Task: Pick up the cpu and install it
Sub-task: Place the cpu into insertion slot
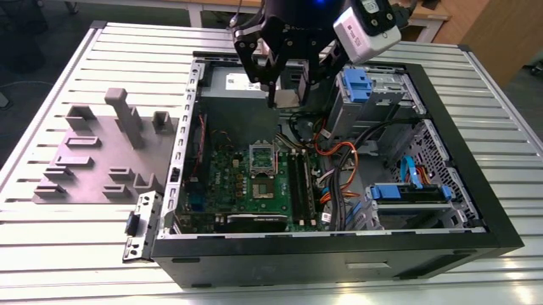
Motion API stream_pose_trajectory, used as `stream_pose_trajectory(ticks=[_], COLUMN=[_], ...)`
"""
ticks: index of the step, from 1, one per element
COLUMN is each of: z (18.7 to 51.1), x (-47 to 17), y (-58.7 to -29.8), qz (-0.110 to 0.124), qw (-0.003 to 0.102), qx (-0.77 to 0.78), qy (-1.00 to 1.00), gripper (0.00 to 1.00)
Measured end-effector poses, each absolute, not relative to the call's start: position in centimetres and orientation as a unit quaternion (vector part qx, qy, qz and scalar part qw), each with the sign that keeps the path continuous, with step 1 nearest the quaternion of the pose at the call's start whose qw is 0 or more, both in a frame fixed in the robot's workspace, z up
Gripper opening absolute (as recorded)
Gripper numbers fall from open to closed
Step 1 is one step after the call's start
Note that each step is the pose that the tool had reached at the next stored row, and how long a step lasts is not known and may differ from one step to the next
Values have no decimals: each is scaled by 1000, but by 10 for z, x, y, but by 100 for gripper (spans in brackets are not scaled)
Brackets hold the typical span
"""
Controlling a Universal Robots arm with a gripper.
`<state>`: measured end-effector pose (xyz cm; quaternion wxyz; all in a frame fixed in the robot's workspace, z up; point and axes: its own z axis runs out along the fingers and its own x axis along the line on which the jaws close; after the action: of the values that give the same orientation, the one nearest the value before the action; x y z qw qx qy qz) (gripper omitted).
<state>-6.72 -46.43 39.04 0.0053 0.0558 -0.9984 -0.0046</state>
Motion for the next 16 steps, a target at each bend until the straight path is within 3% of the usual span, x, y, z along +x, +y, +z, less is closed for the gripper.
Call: stream_pose_trajectory(ticks=[16], z=[378], x=[-67], y=[-465], qz=[-5], qw=[5], qx=[45], qy=[-999], gripper=[47])
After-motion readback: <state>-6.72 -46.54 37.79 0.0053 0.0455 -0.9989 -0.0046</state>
